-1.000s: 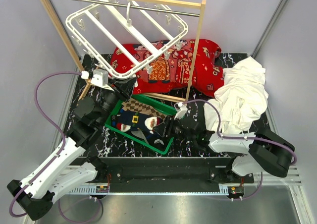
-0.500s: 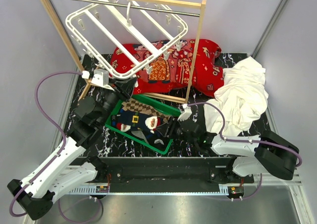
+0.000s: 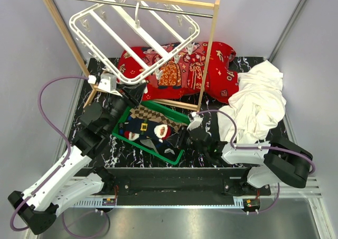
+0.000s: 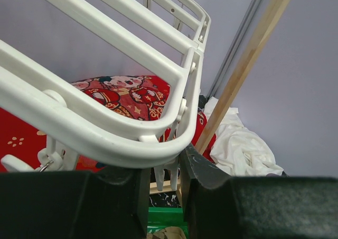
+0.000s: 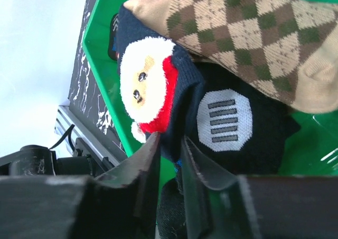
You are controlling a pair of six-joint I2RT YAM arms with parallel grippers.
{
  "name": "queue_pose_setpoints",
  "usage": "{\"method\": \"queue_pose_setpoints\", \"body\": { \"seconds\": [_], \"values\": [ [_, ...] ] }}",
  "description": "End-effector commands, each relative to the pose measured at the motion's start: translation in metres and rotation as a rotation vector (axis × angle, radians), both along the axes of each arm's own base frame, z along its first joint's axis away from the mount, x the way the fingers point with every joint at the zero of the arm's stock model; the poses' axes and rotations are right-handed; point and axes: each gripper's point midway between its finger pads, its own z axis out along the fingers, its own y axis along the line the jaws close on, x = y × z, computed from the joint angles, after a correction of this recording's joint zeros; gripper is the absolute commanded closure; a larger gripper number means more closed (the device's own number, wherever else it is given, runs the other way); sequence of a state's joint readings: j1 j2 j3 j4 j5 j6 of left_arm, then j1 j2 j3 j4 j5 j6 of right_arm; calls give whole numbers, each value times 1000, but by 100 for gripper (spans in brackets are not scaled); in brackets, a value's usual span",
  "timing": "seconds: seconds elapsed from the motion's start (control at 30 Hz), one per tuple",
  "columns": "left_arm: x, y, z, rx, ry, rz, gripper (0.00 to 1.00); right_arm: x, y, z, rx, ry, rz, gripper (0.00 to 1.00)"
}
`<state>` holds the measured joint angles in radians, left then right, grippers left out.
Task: Clip the socks to the hanger
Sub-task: Pick up the sock from the bin.
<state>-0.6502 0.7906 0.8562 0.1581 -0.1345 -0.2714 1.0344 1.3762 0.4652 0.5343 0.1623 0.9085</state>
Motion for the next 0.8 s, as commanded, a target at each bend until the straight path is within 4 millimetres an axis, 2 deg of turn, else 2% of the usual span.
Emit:
{"method": "queue_pose_setpoints", "body": {
  "seconds": [0.0,0.07,0.23,0.37,0.5,0.63,0.67,0.7,0.77],
  "values": [
    [-1,0,19,-24,-28,-2,100,4,18,33,55,-93,45,75],
    [-2,0,20,-21,-32,-2,100,4,18,37,39,-109,58,80],
    [-3,-1,23,-11,-42,-13,100,7,11,52,-36,-187,75,100],
    [-4,-4,27,-2,-49,-27,100,9,7,70,-145,-286,136,100],
    [-5,-8,32,19,-62,-50,100,0,11,103,-308,-421,336,100],
    [-6,-12,39,24,-77,-70,100,0,-6,120,-563,-593,528,100],
    [-7,-15,40,27,-81,-87,100,1,-18,116,-642,-584,543,100],
    [-8,-16,43,27,-89,-95,100,7,-20,134,-679,-652,554,100],
    [-8,-21,43,34,-91,-116,100,12,-31,151,-753,-687,550,100]
  ]
}}
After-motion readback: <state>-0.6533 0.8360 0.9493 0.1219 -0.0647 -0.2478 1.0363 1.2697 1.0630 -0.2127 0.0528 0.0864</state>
